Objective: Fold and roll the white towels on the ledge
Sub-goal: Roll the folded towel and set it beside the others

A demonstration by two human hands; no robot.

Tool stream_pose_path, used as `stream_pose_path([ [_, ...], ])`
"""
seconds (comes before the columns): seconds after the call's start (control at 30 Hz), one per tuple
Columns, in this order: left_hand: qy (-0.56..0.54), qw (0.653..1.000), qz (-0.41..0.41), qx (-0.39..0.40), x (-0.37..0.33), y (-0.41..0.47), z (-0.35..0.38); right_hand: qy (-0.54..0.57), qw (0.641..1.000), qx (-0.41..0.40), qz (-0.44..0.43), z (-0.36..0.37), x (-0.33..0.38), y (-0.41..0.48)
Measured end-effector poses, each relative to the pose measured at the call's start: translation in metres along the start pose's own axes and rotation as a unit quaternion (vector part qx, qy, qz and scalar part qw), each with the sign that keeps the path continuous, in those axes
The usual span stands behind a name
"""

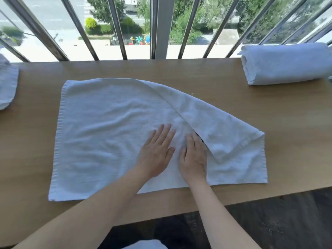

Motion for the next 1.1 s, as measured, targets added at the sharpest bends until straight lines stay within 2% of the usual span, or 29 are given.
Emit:
stream_pose_path([
  [0.1, 0.086, 0.996, -0.007, 0.029, -0.012, -0.002, 0.014, -0.031, 0.999, 0.011, 0.022, -0.021, -0.028, 0.002],
  [0.27, 0.105, 0.994, -0.021, 0.033, -0.013, -0.003, 0.011, -0.034, 0.995, 0.043, 0.089, -0.05, -0.067, 0.021],
  [0.37, 0.073, 0.995, -0.062, 0.034, -0.03, -0.001, 0.007, 0.025, 0.998, -0.006, 0.055, -0.069, -0.071, 0.035],
  [0.43, 0.05, 0.996, -0.062, 0.027, -0.046, 0.008, 0.003, 0.061, 0.997, -0.028, 0.04, -0.081, -0.071, 0.043],
  [0.6, 0.042, 0.999, -0.012, 0.028, -0.087, 0.05, 0.006, 0.035, 0.997, -0.036, 0.06, -0.093, -0.08, 0.063],
  [0.7, 0.041, 0.999, -0.013, 0.019, -0.108, 0.073, 0.006, -0.033, 0.999, -0.022, 0.014, -0.102, -0.084, 0.081],
  [0.77, 0.04, 0.999, -0.029, 0.012, -0.117, 0.083, 0.007, -0.066, 0.998, -0.015, -0.003, -0.112, -0.087, 0.095],
  [0.9, 0.02, 0.996, -0.087, 0.007, -0.125, 0.103, 0.008, -0.035, 0.999, -0.014, -0.029, -0.128, -0.095, 0.135],
  [1.03, 0.021, 0.993, -0.116, -0.014, -0.138, 0.133, 0.01, -0.061, 0.997, 0.034, -0.018, -0.129, -0.116, 0.177],
  [1.1, 0.023, 0.99, -0.137, -0.005, -0.146, 0.145, 0.014, -0.076, 0.997, 0.025, -0.02, -0.13, -0.123, 0.188],
])
Point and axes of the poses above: each hand's wrist, its own y-axis towards the middle knuckle, its own z-axis out of the palm, x = y × z, the point moved 2 cm from there along y, towards the middle knuckle, and after that the axes turned 12 degrees about y, right-handed, at the moved point
